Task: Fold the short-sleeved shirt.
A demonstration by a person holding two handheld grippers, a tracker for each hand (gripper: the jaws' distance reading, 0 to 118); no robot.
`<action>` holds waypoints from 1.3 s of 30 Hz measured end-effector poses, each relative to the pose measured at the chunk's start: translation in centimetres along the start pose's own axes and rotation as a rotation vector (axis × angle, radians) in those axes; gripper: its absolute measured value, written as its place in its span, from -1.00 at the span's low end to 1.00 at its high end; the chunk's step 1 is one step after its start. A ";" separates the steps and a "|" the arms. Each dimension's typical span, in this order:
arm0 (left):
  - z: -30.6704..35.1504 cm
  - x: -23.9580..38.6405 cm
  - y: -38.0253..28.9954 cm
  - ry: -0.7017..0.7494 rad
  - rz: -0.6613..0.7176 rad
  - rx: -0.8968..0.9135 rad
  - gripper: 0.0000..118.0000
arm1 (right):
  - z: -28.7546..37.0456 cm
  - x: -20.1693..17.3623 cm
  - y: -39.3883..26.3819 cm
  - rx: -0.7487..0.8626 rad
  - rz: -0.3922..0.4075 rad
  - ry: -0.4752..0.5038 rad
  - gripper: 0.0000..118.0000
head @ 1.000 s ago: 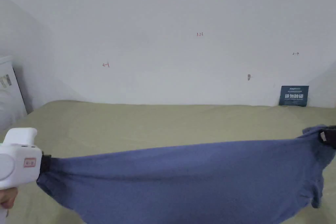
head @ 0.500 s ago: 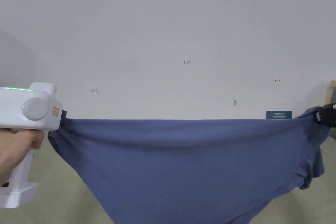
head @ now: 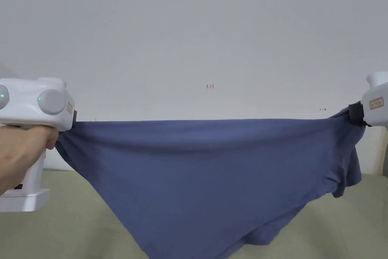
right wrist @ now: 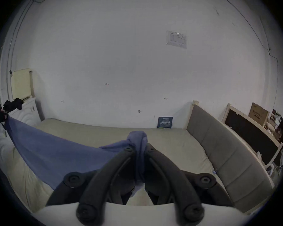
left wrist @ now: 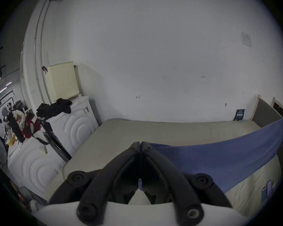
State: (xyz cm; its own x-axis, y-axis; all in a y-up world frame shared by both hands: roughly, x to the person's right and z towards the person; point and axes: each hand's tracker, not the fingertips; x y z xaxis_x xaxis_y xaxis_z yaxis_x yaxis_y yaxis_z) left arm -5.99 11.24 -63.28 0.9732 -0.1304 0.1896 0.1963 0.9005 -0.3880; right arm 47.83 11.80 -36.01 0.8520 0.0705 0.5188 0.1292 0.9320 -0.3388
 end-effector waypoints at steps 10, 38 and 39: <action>-8.8 2.9 -2.8 0.007 -0.043 -0.046 -1.00 | -8.4 -2.0 -3.5 -0.064 0.025 -0.031 -0.82; 10.3 -4.9 -42.6 -0.235 -0.029 -0.478 -1.00 | 19.2 3.9 -45.2 -0.451 -0.136 0.071 -0.82; 10.4 -5.0 -42.8 -0.242 -0.032 -0.481 -1.00 | 19.4 4.0 -45.4 -0.449 -0.135 0.060 -0.82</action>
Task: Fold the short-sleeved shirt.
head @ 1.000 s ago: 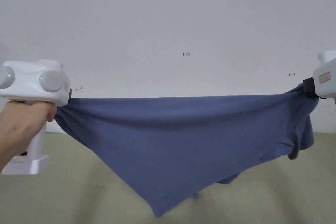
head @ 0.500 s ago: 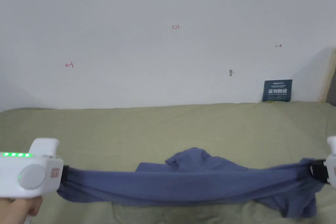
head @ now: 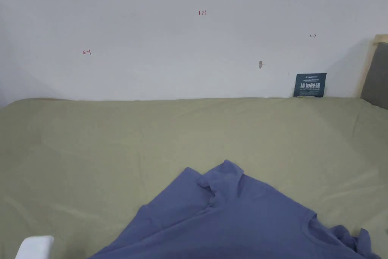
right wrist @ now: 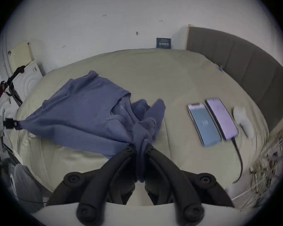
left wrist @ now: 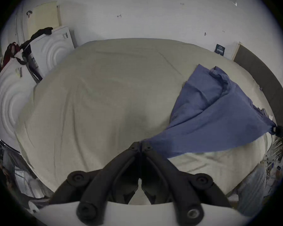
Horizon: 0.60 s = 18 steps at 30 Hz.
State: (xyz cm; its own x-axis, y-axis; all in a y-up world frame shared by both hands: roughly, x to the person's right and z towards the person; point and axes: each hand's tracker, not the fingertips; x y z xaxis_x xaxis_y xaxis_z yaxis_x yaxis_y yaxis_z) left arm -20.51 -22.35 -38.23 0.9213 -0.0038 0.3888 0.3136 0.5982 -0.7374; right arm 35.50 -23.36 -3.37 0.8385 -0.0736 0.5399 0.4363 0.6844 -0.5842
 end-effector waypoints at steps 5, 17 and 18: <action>0.0 -0.3 -0.3 -0.014 0.011 -0.010 -1.00 | -0.4 0.7 0.2 -0.018 -0.009 0.002 -0.81; 7.0 2.9 1.0 -0.059 0.057 0.221 1.00 | 6.2 -4.7 3.0 0.191 -0.030 0.068 1.00; 8.2 3.7 1.2 -0.059 0.050 0.269 1.00 | 6.6 -6.3 3.6 0.229 -0.013 0.085 1.00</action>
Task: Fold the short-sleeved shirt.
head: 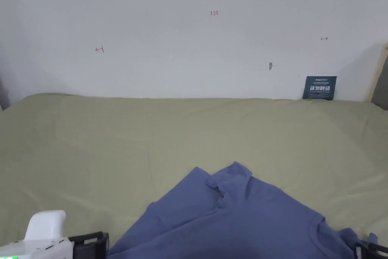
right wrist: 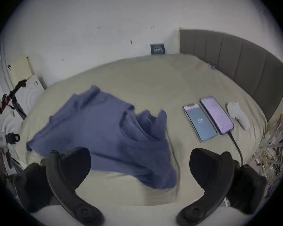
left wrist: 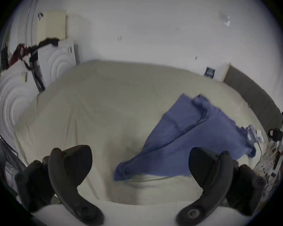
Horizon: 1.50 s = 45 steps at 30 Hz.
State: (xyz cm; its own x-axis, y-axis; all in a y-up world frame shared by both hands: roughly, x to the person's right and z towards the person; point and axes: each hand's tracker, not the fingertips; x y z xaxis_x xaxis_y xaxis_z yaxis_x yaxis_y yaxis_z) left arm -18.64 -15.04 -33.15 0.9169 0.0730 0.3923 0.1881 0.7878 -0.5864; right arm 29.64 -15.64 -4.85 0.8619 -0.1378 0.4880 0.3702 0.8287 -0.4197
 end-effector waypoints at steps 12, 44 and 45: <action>6.1 4.2 -2.3 -0.002 -0.082 0.231 -1.00 | 4.6 -12.6 -1.9 0.284 0.102 0.064 -0.98; -13.1 -5.4 -5.2 -0.031 -0.007 -0.376 0.11 | -4.1 -13.0 -6.1 0.004 0.133 0.046 -0.98; -12.6 -5.0 -5.1 -0.025 -0.013 -0.357 -0.23 | -4.5 -12.7 -6.0 -0.014 0.134 0.044 -0.98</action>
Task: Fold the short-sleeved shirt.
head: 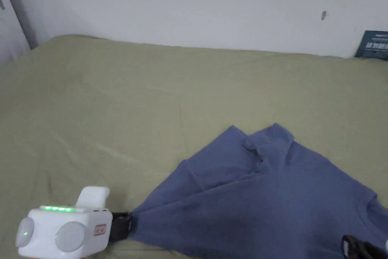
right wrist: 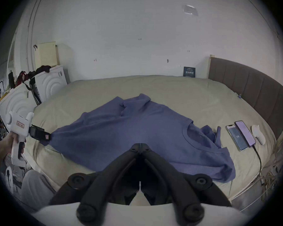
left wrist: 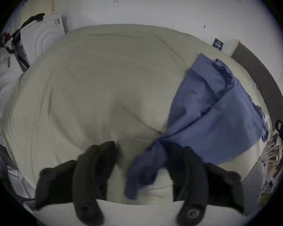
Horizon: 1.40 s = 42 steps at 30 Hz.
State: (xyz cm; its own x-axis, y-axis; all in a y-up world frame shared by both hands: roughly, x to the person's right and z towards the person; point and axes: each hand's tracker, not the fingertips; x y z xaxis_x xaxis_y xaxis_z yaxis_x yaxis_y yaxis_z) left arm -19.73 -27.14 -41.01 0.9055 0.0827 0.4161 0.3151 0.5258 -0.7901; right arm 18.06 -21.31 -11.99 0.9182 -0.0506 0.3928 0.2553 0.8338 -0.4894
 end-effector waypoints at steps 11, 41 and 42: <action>3.0 2.9 0.4 -0.032 0.022 0.031 -0.95 | -12.7 6.1 8.1 -0.133 0.058 0.025 -0.98; 6.2 1.7 2.1 -0.036 0.084 0.126 -0.95 | -13.6 9.2 19.6 -0.207 0.234 0.139 -0.95; 7.4 2.0 2.5 -0.040 0.079 0.162 -0.95 | -11.8 9.3 20.3 -0.175 0.246 0.146 -0.95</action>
State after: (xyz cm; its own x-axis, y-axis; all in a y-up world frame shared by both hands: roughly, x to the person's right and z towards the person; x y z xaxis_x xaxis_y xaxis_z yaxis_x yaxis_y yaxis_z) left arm -19.23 -19.36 -38.86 0.9126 0.1607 0.3760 0.1910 0.6456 -0.7394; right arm 35.31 -11.34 -27.45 0.9893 0.0517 0.1367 0.0570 0.7247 -0.6867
